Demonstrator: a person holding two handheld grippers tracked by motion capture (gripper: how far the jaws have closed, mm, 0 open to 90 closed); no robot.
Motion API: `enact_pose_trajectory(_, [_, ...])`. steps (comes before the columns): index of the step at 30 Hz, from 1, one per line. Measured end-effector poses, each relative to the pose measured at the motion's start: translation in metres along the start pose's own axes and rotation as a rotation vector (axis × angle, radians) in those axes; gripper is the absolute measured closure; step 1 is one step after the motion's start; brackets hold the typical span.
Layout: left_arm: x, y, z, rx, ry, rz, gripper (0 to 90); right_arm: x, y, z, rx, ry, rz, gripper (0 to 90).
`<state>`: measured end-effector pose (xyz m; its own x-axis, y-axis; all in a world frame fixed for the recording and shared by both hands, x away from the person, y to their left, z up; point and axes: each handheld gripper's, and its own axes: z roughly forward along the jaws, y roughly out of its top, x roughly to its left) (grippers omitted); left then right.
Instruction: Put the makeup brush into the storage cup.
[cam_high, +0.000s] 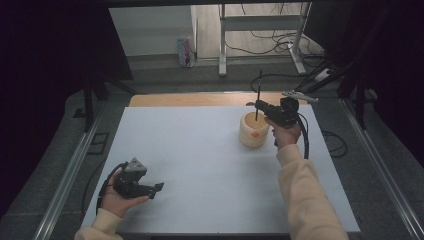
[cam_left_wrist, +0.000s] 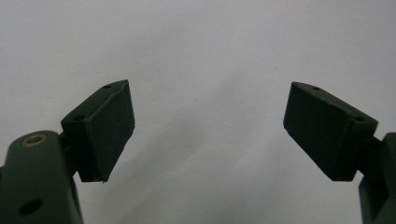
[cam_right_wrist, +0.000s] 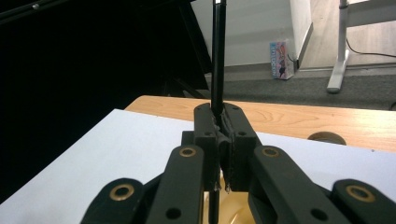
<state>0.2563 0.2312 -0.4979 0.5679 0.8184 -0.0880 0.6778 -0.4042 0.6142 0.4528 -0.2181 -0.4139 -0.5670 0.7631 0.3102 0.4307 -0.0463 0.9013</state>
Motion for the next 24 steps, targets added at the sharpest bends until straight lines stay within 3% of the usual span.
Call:
enact_pose_trajectory(11, [0.0,0.0,0.0,0.001,0.001,-0.001,16.8,-0.013,-0.006,0.008,0.01,-0.039,0.01,85.9])
enact_pose_trajectory(24, [0.001,-0.001,0.0,0.002,0.001,-0.002,16.8,-0.017,-0.016,0.015,0.03,-0.052,0.001,85.8])
